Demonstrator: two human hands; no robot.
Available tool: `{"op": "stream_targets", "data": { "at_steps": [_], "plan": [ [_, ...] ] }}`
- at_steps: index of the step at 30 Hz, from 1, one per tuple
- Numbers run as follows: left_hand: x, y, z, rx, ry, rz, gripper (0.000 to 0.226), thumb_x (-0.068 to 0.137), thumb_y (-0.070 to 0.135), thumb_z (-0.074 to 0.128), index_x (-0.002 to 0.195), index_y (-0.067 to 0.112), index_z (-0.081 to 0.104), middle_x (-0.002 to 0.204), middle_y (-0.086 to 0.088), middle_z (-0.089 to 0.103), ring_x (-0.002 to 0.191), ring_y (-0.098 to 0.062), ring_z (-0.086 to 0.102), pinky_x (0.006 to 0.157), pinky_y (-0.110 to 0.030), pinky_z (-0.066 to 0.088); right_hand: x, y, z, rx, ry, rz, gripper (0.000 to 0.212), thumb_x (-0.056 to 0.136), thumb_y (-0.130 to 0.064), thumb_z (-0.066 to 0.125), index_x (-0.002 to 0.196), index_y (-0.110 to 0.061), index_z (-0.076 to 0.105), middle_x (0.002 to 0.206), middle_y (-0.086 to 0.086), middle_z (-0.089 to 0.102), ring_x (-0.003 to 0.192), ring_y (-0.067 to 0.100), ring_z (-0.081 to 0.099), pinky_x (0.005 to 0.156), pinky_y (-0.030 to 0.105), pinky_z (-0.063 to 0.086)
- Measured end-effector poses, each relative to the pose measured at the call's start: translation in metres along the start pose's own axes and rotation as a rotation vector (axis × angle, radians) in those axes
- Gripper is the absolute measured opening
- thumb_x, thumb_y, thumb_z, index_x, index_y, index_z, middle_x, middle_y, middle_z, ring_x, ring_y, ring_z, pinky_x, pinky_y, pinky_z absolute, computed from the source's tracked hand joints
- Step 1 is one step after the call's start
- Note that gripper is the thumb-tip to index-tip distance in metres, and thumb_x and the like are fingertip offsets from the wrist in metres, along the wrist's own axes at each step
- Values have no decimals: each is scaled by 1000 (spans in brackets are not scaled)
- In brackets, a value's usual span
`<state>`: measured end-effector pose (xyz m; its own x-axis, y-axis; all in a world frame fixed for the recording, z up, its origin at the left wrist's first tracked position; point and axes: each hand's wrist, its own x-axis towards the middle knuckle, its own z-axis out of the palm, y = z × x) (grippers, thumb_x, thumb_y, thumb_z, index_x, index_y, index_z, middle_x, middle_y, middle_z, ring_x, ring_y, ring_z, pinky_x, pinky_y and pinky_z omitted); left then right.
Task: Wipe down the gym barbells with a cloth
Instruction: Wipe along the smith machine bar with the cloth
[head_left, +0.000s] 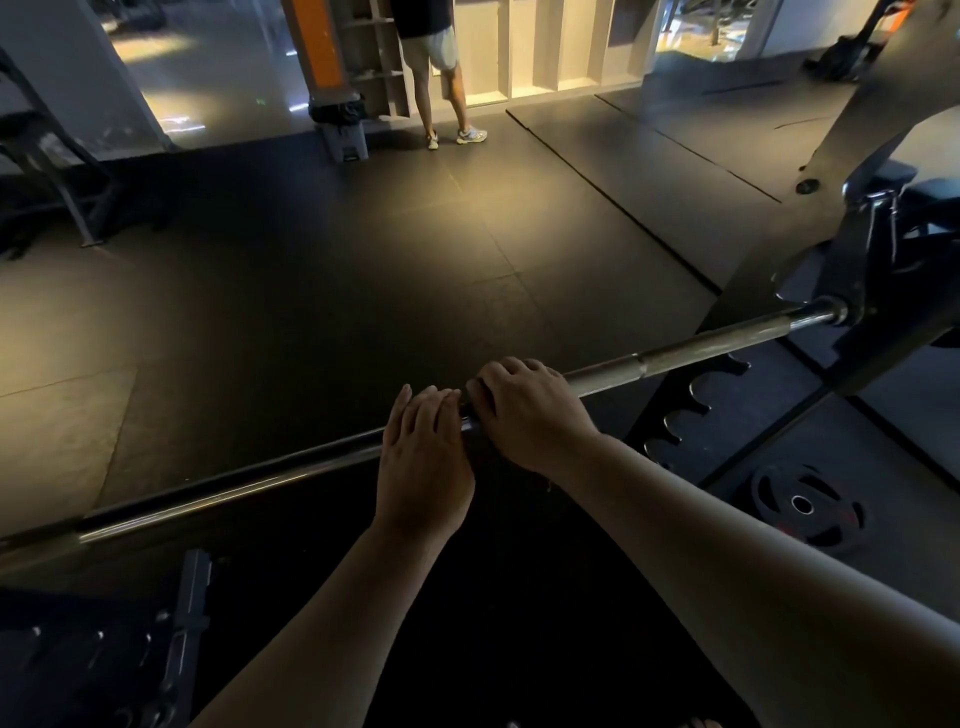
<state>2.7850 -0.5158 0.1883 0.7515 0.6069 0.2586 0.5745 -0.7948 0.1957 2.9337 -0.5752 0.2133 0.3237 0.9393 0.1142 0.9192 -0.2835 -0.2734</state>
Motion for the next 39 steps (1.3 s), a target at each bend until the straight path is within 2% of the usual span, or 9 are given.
{"op": "stream_targets", "data": {
  "at_steps": [7,13,17,23,26,29,31,36,39],
  "plan": [
    [-1,-3,0,-30,62,33,45,94,17,62,137,6,56,136,-12,61,135,-24,51,125,-45,24,-47,-9,44,22,311,-88,56,99,-40,46,149,-15,39,150,8,46,151,34,26,125,56,17],
    [-1,-5,3,-7,82,69,43,96,22,63,135,8,57,133,-9,62,129,-24,55,121,-46,31,-13,22,6,-161,151,-102,44,101,-52,37,125,-24,60,126,-1,65,120,24,60,111,43,38],
    [-3,-3,0,19,82,71,43,96,18,56,137,3,57,133,-14,62,127,-28,57,117,-46,38,-17,36,-1,-51,270,220,54,103,-49,19,117,-24,64,122,1,67,123,25,58,123,48,22],
    [3,9,-2,-37,5,0,51,95,28,57,142,10,51,144,-8,56,143,-22,42,124,-45,24,-36,12,21,-41,192,-69,63,91,-43,67,145,-16,49,146,7,50,145,33,35,126,52,8],
    [4,15,-4,-46,-3,-3,48,98,24,52,145,10,48,148,-8,52,148,-23,35,127,-46,18,-35,47,10,-118,222,-69,48,100,-45,48,141,-20,53,143,4,55,141,26,43,127,51,10],
    [6,18,-5,-62,-9,-1,47,100,23,45,144,9,49,148,-10,52,149,-24,35,127,-45,17,-39,56,8,38,361,198,52,106,-46,27,137,-17,57,139,5,57,142,26,41,128,46,4],
    [7,19,-5,-68,-16,3,47,100,21,47,145,8,49,148,-11,52,149,-25,34,127,-44,15,-36,38,17,146,408,280,50,104,-42,30,133,-13,59,137,9,57,143,32,37,127,51,10],
    [11,25,-6,-55,-65,33,53,100,25,49,151,12,41,156,-7,43,153,-20,24,128,-41,9,-39,41,22,0,246,-60,52,97,-43,45,142,-16,51,143,6,53,144,31,37,124,58,20],
    [14,33,-5,-64,-43,27,48,104,23,41,151,11,42,155,-8,45,152,-21,26,128,-42,14,-42,80,2,10,354,94,45,105,-42,35,134,-17,59,136,5,60,137,26,47,128,49,11]
  ]
}}
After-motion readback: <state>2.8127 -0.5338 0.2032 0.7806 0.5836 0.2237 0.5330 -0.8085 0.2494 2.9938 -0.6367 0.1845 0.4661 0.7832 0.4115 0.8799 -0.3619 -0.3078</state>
